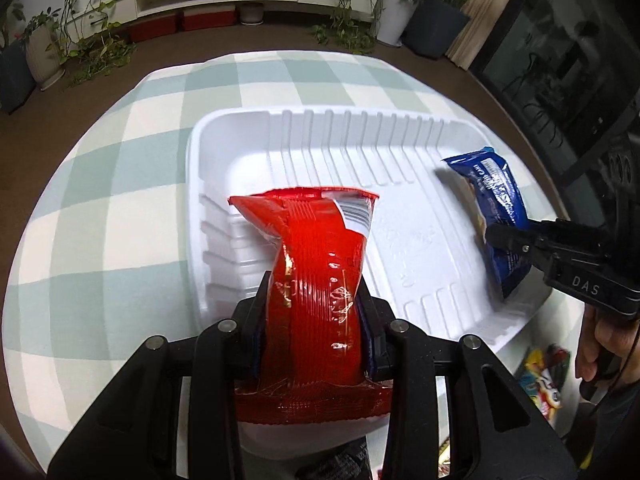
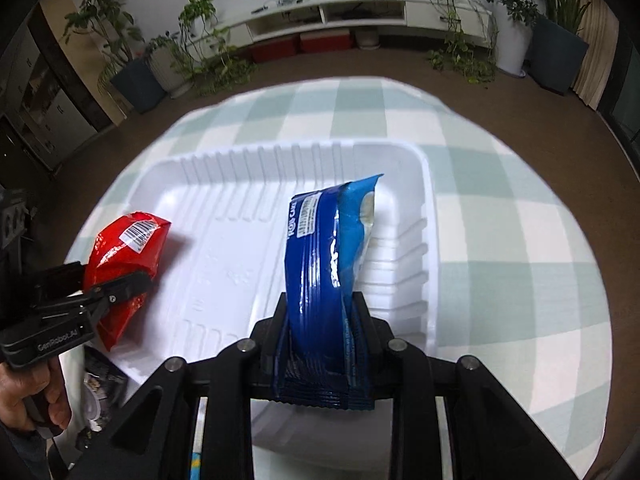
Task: Organize snacks
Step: 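Carry both packets to the white tray and open both tools to release them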
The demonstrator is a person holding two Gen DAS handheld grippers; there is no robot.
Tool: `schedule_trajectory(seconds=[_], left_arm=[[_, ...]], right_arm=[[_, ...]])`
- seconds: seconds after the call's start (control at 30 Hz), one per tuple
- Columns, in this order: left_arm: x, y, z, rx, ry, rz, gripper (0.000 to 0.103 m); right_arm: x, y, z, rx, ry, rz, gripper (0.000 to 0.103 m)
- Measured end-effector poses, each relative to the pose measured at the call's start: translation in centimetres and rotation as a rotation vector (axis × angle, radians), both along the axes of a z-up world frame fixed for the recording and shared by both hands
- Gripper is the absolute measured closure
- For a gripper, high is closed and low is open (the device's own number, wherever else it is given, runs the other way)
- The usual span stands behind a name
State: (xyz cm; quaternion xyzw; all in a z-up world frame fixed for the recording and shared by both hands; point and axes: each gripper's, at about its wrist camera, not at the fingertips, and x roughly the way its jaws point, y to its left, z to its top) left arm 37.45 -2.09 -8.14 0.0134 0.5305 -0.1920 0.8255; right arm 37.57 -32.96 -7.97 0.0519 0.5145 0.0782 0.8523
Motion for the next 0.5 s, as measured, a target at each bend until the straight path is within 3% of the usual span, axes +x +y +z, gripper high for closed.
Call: schedule_trajectory(seconds=[0.2, 0.37, 0.5], left_arm=[[-0.3, -1.1, -0.2, 0.047, -0.023, -0.014, 0.069], [-0.6, -1.0, 0.3, 0.047, -0.014, -0.010, 0.066], [-1.4, -0.2, 2.3, 0.033, -0.071, 0.006, 0.066]], right_arm=[[0.1, 0.0, -0.4, -0.033, -0.009, 0.003, 0.070], [-0.4, 0.0, -0.2, -0.040, -0.013, 0.002, 0.052], [-1.0, -0.5, 0.8, -0.006, -0.028, -0.011, 0.042]])
